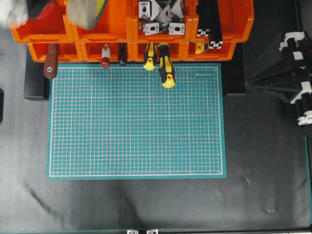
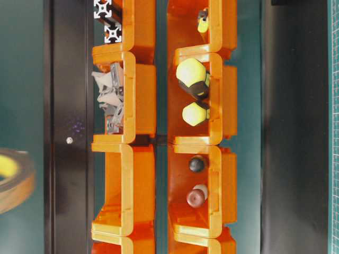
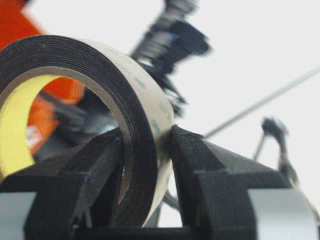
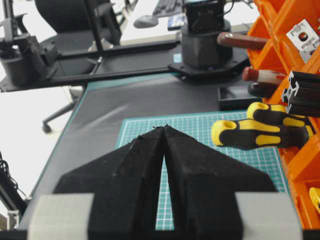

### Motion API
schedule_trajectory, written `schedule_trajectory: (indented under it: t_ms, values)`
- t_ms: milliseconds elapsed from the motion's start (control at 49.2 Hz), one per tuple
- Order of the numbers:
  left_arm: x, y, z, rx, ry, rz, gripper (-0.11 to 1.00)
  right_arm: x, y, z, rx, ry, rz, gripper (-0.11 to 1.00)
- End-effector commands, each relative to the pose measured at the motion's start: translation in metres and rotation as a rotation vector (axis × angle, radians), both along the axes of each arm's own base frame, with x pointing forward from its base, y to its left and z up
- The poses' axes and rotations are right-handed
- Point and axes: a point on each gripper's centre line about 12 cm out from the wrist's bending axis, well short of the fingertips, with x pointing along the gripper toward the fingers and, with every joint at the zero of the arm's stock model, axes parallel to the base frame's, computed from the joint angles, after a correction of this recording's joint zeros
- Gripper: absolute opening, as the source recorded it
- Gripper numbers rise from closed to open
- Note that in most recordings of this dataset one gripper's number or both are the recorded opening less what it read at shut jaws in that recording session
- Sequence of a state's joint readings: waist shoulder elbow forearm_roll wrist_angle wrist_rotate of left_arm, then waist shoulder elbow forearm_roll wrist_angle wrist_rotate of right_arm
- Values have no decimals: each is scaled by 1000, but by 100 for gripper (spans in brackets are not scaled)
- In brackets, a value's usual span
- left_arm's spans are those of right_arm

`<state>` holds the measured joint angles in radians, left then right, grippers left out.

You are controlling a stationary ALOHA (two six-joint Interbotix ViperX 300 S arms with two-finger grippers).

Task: Pick foam from container rack with left arm.
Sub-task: 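Lift the tape roll out of the bin and swing it over the mat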

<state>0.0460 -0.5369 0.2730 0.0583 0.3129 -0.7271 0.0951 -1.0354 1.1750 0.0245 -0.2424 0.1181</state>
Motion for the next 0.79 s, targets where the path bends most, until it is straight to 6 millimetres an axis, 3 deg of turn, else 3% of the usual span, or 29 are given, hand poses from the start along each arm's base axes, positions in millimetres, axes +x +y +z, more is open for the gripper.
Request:
schedule_trajectory:
  t_ms: [0, 81, 224, 468, 651, 773]
  values:
    - [-10, -36, 17, 98, -98, -123, 29, 2, 1, 2, 6, 1, 2, 0]
    - [-9, -60, 10, 183, -119, -200, 28, 2, 1, 0, 7, 4, 2, 0]
    - [-1, -81, -23, 267, -57, -274, 28, 2, 1, 2, 11, -5, 2, 0]
    - [27, -107, -105, 289, 153, -359, 28, 1, 1, 5, 15, -17, 1, 0]
    - [48, -115, -183, 311, 363, -390, 27, 1, 0, 6, 28, -23, -1, 0]
    - [60, -119, -213, 326, 445, -401, 27, 0, 0, 8, 31, -32, -1, 0]
